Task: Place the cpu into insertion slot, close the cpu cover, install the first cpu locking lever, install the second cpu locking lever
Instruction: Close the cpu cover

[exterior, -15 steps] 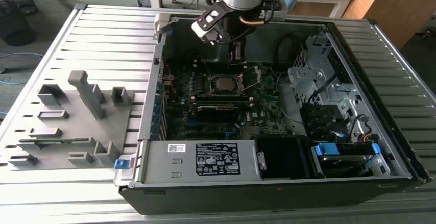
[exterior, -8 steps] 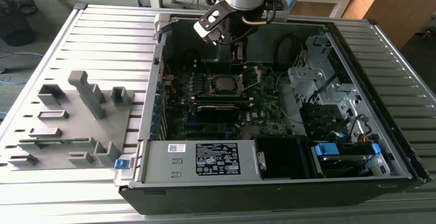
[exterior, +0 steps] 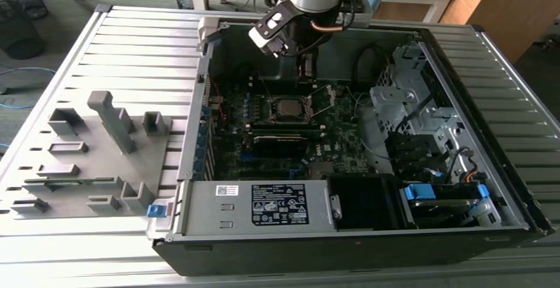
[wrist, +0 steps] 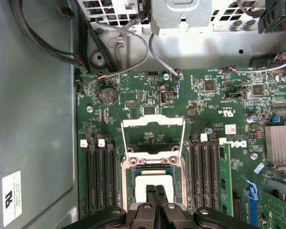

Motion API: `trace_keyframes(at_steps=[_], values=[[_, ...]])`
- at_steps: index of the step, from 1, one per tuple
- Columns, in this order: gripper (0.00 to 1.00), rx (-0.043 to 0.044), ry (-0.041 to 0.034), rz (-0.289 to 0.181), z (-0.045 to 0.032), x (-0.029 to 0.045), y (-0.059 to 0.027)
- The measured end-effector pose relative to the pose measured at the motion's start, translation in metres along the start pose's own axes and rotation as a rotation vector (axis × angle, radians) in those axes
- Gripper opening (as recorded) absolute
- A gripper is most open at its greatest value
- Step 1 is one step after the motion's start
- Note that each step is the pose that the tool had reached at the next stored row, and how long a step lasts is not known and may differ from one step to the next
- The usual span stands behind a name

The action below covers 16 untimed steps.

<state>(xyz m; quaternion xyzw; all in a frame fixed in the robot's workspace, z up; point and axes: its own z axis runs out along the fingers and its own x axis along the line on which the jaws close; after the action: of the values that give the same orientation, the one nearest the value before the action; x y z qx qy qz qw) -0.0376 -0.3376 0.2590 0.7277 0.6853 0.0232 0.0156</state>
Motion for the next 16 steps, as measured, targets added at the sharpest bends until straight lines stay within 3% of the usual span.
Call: trace_keyframes(at_steps=[12,16], values=[[0.11,0.0001,-0.0002,0.000,0.0010,0.0011,0.0193],[0.11,0.0002,-0.0002,0.000,0.0011,0.0012,0.0210]])
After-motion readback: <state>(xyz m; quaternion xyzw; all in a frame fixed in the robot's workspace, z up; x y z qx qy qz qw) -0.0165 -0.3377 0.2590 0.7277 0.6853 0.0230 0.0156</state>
